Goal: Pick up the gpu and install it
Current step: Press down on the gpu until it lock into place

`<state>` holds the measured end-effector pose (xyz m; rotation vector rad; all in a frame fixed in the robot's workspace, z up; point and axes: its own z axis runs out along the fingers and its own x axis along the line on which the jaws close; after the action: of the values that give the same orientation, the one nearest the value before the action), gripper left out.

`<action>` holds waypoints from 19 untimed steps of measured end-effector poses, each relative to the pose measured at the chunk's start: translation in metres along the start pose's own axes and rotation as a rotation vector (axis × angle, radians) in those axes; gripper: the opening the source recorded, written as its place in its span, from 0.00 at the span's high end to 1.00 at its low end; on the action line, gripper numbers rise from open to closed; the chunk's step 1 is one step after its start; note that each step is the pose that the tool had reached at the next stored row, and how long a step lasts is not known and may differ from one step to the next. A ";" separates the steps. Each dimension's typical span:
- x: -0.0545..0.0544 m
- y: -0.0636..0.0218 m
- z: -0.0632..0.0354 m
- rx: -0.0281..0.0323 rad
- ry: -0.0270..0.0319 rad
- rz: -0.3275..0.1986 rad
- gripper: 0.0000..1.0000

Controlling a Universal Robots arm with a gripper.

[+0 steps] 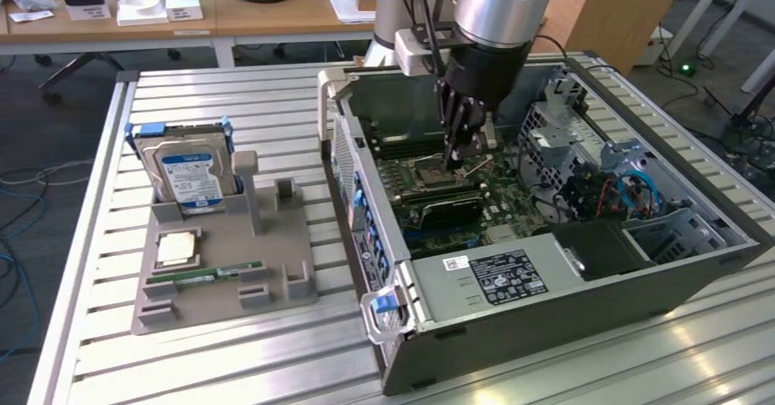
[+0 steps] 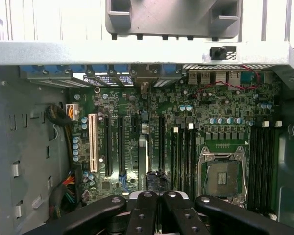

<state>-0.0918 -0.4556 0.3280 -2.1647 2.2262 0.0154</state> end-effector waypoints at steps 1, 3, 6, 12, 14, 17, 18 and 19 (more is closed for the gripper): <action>0.000 0.0000 0.0001 0.0000 0.0000 0.000 0.89; 0.000 0.0000 0.0013 0.0002 -0.0004 0.000 0.89; 0.000 0.0001 0.0029 -0.0001 0.0001 0.000 0.89; 0.000 0.0001 0.0030 0.0000 0.0000 0.000 0.89; -0.001 0.0002 0.0030 0.0000 0.0000 0.000 0.89; -0.001 0.0002 0.0033 0.0001 -0.0002 0.000 0.89; -0.001 0.0002 0.0037 0.0001 -0.0002 0.000 0.89; -0.001 0.0002 0.0039 0.0000 0.0000 0.000 0.89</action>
<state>-0.0919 -0.4548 0.3241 -2.1647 2.2262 0.0154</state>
